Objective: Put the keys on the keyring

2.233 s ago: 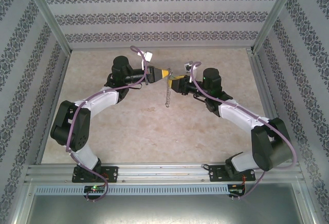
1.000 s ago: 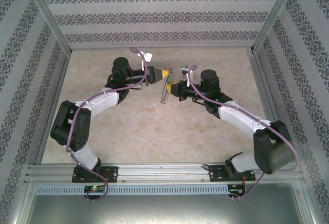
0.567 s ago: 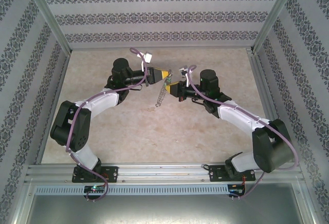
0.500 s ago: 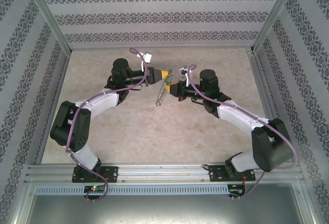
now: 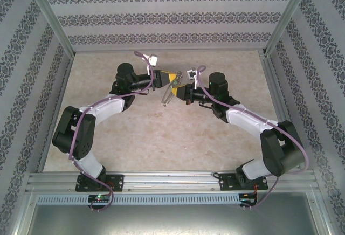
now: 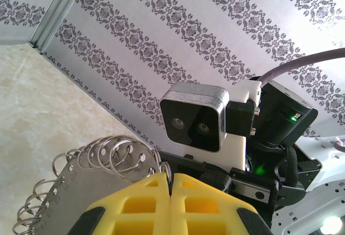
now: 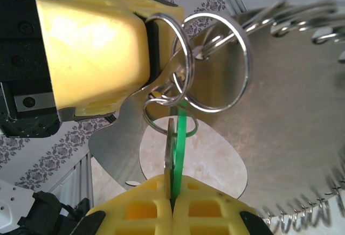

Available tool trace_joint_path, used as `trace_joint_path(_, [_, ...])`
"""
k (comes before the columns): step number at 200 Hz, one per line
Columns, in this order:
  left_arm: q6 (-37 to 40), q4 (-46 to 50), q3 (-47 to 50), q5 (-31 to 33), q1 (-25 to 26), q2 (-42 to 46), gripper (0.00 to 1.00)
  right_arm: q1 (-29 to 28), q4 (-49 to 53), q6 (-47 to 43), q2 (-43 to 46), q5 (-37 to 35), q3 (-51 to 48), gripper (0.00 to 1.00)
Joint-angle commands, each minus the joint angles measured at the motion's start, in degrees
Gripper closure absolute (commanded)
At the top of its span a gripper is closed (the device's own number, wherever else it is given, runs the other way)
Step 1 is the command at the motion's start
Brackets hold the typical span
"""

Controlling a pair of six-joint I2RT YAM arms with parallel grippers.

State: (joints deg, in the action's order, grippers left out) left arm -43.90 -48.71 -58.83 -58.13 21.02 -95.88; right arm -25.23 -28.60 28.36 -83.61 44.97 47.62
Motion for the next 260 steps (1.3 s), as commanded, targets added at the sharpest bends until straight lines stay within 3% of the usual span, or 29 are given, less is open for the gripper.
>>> trace_joint_path(1, [-0.7, -6.3, 0.2, 0.2, 0.5, 1.5, 1.00, 0.7, -2.1, 0.8, 1.7, 0.5, -1.1, 0.87])
trace_joint_path(34, [-0.8, -7.4, 0.7, 1.0, 0.6, 1.6, 1.00, 2.7, -3.7, 2.6, 4.9, 0.2, -3.8, 0.70])
trace_joint_path(74, [-1.4, -8.5, 0.7, 1.1, 0.5, 1.5, 1.00, 4.8, -3.1, 3.2, 11.2, -1.2, -7.2, 0.61])
trace_joint_path(146, [-2.2, -11.4, 2.2, 3.9, 0.5, 2.2, 1.00, 5.9, -8.4, 12.1, 14.3, -8.4, -6.1, 0.57])
trace_joint_path(187, [-2.7, -12.0, 4.0, 8.4, 0.6, 3.3, 1.00, 5.5, -16.4, 20.3, 9.9, -10.9, -4.1, 0.57])
trace_joint_path(260, [-6.4, -14.6, 5.3, 12.1, 0.7, 2.1, 1.00, 2.9, -24.8, 27.0, -0.2, -10.9, 1.1, 0.58])
